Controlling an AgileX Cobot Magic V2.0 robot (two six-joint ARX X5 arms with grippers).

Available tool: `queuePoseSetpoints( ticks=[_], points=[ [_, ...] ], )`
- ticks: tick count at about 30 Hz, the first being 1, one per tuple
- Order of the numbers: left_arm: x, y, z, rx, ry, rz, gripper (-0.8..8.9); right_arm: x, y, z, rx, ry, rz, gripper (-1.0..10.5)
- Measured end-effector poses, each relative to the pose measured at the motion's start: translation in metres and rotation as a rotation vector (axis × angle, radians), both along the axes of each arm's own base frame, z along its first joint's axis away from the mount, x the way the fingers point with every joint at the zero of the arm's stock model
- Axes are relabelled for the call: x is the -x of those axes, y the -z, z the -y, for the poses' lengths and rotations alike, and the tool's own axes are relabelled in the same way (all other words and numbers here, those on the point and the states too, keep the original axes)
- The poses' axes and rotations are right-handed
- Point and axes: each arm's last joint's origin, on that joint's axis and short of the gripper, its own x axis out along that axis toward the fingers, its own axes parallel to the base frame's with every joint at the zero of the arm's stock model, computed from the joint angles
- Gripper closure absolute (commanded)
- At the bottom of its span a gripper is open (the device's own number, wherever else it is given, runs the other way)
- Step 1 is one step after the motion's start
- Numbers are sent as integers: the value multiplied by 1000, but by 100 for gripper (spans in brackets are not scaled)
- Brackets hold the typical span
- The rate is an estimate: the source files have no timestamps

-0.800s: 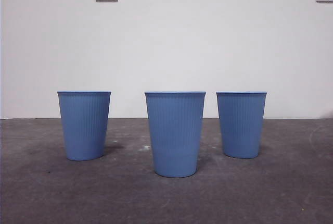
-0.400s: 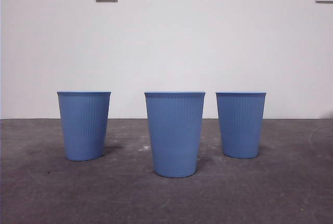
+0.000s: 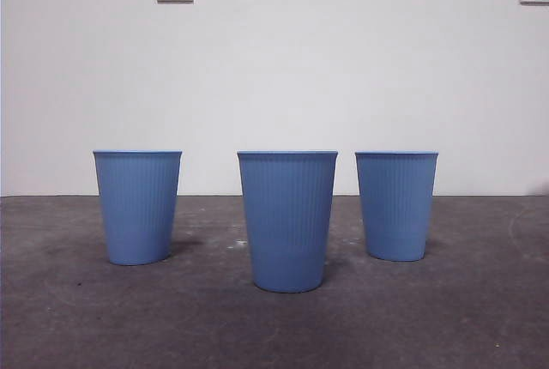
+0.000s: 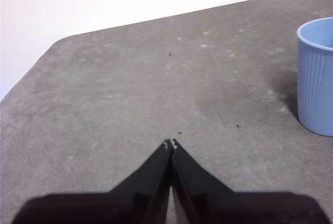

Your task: Pick up the cup on the top,put the cup on the left,pick up the cup in the middle,put the cup on the right

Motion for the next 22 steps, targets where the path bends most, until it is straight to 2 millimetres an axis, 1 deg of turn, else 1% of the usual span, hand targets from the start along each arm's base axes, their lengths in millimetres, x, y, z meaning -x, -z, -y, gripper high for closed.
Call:
queuePoseSetpoints(
  ticks=[1,6,11,14,22],
  points=[
    [0,0,0,0,0,0,816,2,10,3,1,38,23,941],
    [0,0,0,0,0,0,816,11,70,12,13,223,99,941],
    [0,0,0,0,0,0,816,16,122,16,16,321,103,941],
    [0,0,0,0,0,0,816,16,146,16,19,326,75,941],
    [0,0,0,0,0,0,816,13,197,19,-16,423,-10,941]
  ],
)
